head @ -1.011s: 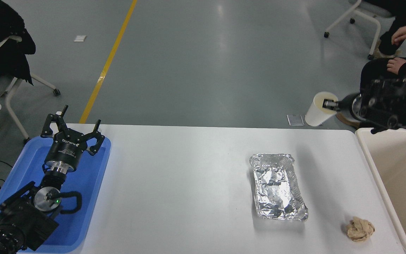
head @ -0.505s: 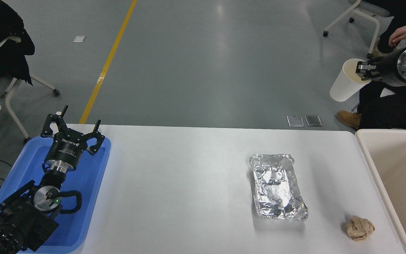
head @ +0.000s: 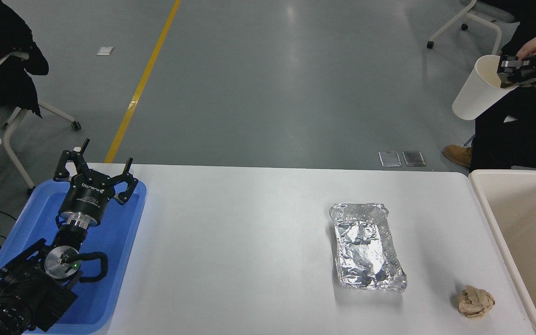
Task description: Pick up paper cup place in dustbin
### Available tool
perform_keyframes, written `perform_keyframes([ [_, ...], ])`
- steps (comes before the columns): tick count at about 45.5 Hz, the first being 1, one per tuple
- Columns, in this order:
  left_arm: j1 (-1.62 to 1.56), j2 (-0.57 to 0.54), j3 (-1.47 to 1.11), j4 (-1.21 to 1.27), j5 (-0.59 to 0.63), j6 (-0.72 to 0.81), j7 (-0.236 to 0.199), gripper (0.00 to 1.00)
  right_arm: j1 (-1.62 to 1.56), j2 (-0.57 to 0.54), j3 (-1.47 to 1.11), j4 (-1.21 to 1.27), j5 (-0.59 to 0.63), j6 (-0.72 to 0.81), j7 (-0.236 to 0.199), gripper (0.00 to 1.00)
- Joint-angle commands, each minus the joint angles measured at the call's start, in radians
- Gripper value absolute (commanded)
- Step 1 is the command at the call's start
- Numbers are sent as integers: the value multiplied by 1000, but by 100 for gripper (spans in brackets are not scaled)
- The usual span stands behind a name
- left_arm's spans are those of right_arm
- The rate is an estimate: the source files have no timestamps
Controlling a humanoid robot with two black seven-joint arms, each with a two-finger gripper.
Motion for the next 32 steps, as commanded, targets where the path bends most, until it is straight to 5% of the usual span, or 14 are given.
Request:
perform_keyframes([
  [1,1,1,-1,0,0,0,0,100,-82,-4,-4,-58,-12,-18,0,0],
  [24,1,1,-1,0,0,0,0,100,-795,28,99,-806,6,-207,-7,0],
  [32,1,1,-1,0,0,0,0,100,-961,70,234,-891,5,-333,-48,0],
])
